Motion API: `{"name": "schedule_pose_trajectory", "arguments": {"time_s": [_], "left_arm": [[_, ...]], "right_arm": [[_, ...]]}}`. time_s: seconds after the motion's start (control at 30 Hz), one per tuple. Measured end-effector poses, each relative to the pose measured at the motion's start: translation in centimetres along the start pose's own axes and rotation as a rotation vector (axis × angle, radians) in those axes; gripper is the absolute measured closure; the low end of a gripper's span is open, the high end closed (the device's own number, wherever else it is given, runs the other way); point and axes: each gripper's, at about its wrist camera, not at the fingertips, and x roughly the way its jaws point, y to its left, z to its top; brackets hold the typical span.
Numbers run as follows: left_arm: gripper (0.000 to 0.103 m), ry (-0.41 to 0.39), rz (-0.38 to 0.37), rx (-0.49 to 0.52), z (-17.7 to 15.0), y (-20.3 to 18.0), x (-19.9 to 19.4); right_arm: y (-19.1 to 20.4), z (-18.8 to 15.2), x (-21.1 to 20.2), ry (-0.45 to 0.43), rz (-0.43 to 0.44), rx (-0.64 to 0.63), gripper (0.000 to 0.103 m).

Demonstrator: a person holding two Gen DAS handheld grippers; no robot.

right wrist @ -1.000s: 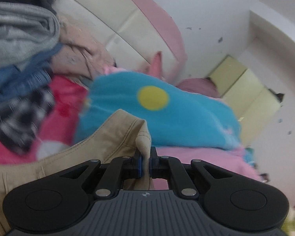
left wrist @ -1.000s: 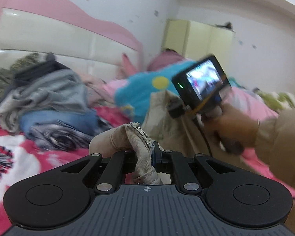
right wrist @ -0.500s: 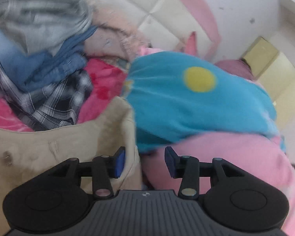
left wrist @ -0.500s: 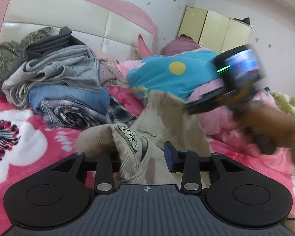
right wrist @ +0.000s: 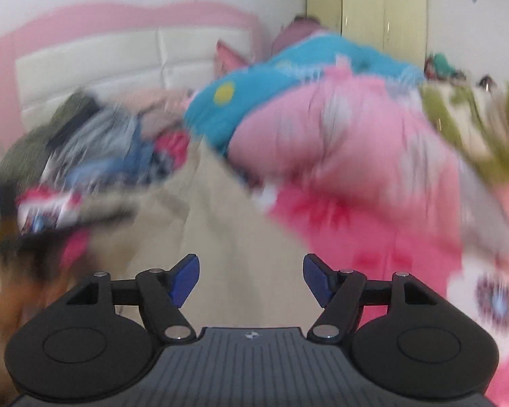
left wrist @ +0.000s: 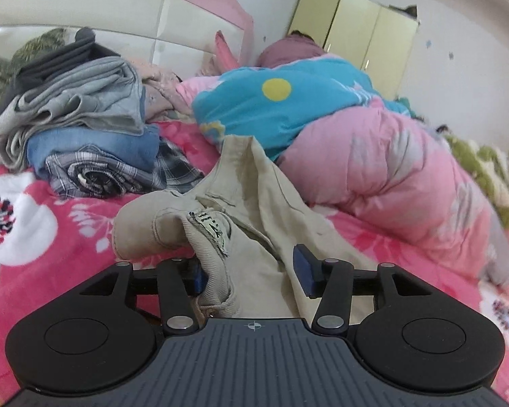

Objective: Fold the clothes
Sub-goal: 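Lay the trousers flat on the bedspread and open both grippers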

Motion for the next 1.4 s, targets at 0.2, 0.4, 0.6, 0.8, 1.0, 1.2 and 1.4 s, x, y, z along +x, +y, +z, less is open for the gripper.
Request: {"name": "schedule_pose_trajectory", "arguments": {"time_s": [0.2,0.4,0.6,0.8,1.0,1.2,1.4], "left_arm": [[0.051,-0.004,0.021,0.121,-0.6,-2.2,-1.0],[0.051,-0.015,0.048,0.200,-1.0,-2.7,-2.3],[0.046,-0.025,0.039,0.230,-1.5,-2.3,-3.8],[0.045,-0.040,0.003,0.250,-2.2,-2.5,-4.9],[0.045,-0.075,-0.082,0.315,-3.5,-3.3,-6.5],[0.045,-0.023,-0.164,0.340,-4.9,-4.2,-6.9],[0.045,0.028,-0.207,0.374,-6.2,-4.4,-6.9]], "right_arm": [[5.2,-8.4,-1.4,0.110,0.068,-0.053,0.044],[6.9,-11.5,-1.4,0.163,0.024,-0.080,0.053],[7.6,-13.8,-1.5,0.199,0.007,-0.045,0.051],[7.3,-15.4,-1.8,0.219,0.016,0.051,0.067],[3.8,-15.0,-3.7,0.141,0.082,0.331,0.089],[0.1,-14.2,-6.1,0.027,0.177,0.570,0.089],[-2.9,-14.4,-6.9,-0.041,0.131,0.693,0.090]]}}
